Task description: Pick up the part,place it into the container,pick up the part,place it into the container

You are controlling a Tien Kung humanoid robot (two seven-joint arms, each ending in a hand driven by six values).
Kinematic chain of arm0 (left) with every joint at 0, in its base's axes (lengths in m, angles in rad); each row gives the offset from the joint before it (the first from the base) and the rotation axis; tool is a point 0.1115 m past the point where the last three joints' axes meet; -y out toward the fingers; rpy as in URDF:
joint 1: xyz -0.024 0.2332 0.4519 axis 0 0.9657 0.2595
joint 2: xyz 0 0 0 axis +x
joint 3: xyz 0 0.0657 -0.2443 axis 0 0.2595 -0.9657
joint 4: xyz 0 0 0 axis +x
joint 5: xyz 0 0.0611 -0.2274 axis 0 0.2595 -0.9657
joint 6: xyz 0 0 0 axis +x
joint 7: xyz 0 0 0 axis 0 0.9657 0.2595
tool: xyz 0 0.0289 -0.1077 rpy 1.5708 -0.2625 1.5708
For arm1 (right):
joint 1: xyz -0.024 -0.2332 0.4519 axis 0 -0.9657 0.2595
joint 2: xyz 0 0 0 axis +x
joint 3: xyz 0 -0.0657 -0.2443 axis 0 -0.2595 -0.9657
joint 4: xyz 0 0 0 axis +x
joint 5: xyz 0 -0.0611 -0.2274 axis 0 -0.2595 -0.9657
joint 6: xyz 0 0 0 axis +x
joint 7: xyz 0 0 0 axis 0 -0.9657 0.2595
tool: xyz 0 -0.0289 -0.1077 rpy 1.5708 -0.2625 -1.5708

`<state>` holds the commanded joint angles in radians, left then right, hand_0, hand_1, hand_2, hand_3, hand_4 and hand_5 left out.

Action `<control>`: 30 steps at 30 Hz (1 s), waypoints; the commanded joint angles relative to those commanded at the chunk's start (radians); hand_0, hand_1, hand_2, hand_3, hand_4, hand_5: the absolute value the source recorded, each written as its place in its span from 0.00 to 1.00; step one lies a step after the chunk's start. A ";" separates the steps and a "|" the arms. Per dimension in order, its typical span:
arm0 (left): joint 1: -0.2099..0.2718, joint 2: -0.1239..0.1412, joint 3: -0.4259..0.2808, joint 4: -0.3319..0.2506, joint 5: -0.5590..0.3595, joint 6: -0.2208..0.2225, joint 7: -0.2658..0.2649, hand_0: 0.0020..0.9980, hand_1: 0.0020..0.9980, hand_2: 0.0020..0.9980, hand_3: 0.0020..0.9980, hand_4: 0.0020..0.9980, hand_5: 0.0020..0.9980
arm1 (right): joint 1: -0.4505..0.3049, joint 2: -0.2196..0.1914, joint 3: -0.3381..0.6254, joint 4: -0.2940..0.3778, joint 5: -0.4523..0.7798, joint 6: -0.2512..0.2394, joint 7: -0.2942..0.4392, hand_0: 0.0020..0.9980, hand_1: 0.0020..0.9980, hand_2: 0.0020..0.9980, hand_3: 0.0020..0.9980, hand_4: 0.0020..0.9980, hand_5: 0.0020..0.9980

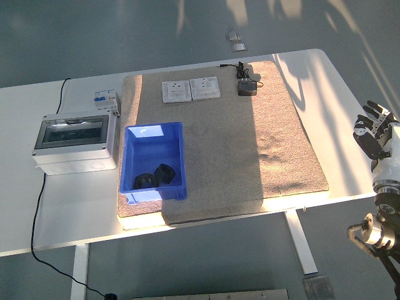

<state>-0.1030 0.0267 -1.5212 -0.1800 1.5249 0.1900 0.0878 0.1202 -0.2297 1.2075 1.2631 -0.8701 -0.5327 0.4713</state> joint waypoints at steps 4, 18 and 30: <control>0.004 -0.003 0.014 0.000 -0.021 0.001 0.000 0.68 0.67 0.70 0.63 0.65 0.77 | 0.003 0.004 0.003 0.003 0.031 -0.006 0.026 0.77 0.68 0.73 0.70 0.49 0.05; 0.010 -0.007 0.024 0.000 -0.036 -0.003 0.002 0.68 0.67 0.71 0.63 0.66 0.77 | 0.006 0.009 -0.014 0.013 0.123 -0.019 0.099 0.77 0.67 0.72 0.68 0.56 0.05; 0.008 -0.005 0.015 0.000 -0.015 -0.009 0.021 0.68 0.67 0.71 0.63 0.67 0.77 | 0.008 0.009 -0.027 0.019 0.139 -0.013 0.123 0.78 0.67 0.72 0.67 0.58 0.05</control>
<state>-0.0953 0.0215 -1.5059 -0.1800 1.5099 0.1806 0.1084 0.1278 -0.2211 1.1809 1.2824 -0.7315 -0.5460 0.5942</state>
